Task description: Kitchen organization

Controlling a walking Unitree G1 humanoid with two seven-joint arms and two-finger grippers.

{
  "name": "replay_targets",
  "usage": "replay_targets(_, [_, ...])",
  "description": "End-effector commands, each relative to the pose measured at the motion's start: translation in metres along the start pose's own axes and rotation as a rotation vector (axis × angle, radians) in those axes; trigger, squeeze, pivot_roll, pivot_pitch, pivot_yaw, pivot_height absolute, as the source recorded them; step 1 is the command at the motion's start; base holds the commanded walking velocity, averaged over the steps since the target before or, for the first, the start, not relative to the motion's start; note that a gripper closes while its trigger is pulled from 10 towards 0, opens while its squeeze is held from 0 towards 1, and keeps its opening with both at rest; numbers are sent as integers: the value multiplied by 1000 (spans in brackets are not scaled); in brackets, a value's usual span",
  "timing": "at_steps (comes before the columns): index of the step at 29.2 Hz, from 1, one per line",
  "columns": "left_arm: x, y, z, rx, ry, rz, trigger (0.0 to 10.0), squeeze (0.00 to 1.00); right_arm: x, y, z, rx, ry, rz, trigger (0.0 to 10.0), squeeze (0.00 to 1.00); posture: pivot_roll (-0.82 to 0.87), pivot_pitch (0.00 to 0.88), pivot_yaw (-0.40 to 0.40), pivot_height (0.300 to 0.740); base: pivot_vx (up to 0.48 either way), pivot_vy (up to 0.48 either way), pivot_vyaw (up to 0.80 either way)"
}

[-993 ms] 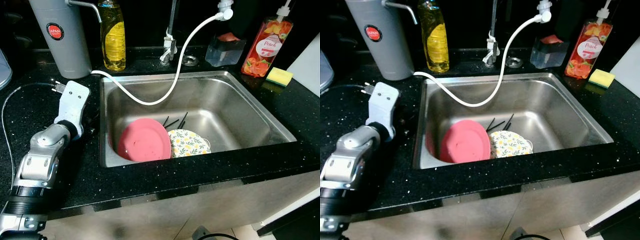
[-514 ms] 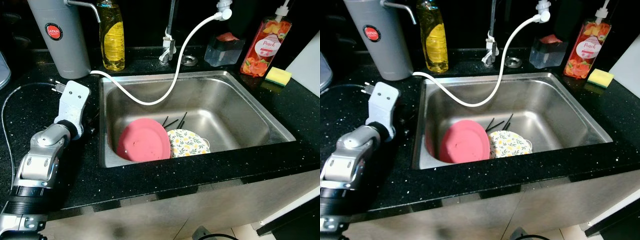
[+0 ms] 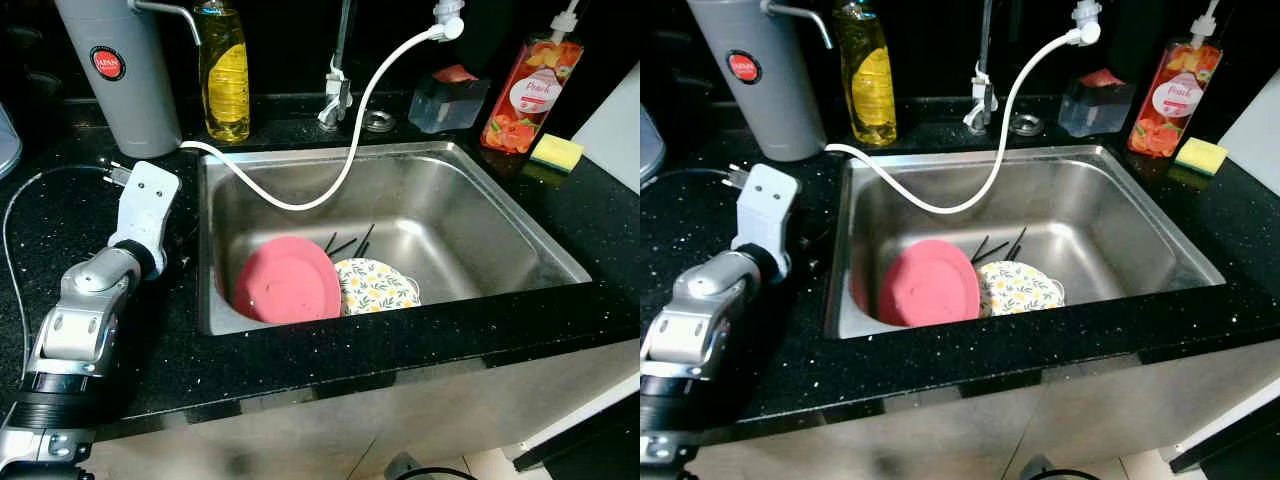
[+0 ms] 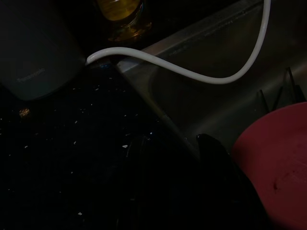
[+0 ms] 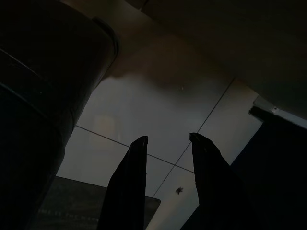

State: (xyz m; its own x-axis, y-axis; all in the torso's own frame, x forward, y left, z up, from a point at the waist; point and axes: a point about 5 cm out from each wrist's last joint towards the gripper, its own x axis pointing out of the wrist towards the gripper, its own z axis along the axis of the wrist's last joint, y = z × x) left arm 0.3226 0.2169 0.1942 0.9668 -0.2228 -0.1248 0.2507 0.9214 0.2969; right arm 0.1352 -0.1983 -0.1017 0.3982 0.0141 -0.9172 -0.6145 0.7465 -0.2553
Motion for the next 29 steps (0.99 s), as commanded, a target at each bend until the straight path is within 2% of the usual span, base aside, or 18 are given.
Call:
replay_targets(1, [1,1,-3,15,16,5,10000,0,0,0,-2,9,3,0,10000,0,109,14,-29,740,0,0,0])
replay_targets(29, [2,0,-2,8,17,7,10000,0,-1,-1,-3,-1,4,0,10000,0,111,20,-36,740,0,0,0])
